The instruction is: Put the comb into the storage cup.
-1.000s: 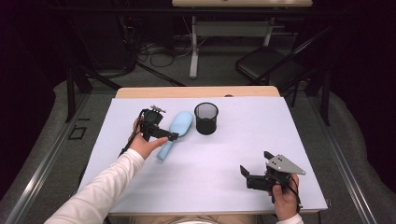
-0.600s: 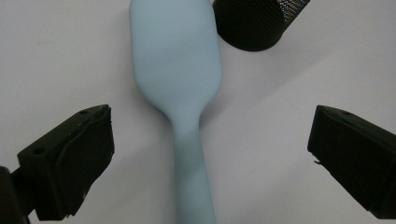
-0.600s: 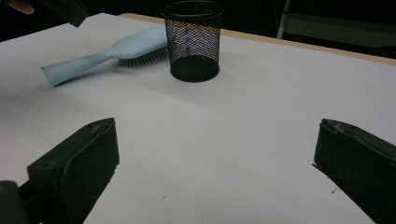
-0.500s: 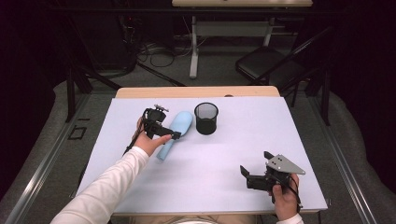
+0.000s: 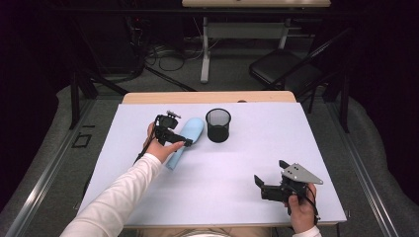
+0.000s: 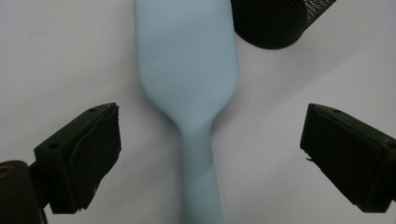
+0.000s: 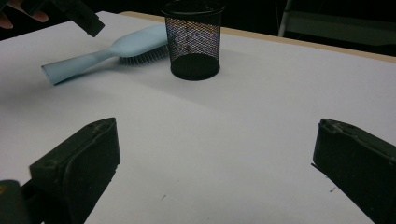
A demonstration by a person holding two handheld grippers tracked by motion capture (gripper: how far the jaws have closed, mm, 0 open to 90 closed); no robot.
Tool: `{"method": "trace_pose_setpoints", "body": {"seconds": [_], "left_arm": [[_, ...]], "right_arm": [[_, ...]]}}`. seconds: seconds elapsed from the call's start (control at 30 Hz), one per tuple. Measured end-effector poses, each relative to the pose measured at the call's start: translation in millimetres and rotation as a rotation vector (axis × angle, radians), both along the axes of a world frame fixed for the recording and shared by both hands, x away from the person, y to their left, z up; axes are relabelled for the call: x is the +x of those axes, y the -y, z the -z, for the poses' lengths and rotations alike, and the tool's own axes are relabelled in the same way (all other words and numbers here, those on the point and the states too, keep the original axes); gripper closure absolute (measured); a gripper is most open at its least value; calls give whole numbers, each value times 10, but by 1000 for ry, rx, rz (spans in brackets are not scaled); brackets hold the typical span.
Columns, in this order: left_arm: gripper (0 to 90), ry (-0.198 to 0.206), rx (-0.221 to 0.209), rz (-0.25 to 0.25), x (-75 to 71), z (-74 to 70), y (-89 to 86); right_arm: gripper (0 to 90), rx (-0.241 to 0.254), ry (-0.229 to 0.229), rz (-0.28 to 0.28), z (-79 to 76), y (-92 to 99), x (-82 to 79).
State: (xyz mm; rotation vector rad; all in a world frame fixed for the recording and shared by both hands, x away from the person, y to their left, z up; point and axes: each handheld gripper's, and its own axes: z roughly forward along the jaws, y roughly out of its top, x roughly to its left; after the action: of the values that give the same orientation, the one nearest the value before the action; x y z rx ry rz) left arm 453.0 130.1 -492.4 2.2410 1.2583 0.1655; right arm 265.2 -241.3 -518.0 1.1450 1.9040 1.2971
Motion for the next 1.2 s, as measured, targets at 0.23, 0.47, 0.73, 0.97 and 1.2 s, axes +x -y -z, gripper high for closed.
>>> {"method": "trace_pose_setpoints", "body": {"seconds": [0.23,0.47,0.73,0.97,1.2], "left_arm": [[62,-9,7,-4,27,39,13],[110,-25,9,-5,51,78,24],[135,-37,21,-8,76,113,46],[152,-58,25,-12,99,162,75],[161,-87,40,-12,123,199,89]], "right_arm": [[4,0,-2,-4,1,2,1],[5,0,-2,-6,5,-3,3],[9,-1,-4,-7,6,-4,4],[13,0,-6,-9,9,-4,5],[16,-5,-8,-11,11,-3,7]]}}
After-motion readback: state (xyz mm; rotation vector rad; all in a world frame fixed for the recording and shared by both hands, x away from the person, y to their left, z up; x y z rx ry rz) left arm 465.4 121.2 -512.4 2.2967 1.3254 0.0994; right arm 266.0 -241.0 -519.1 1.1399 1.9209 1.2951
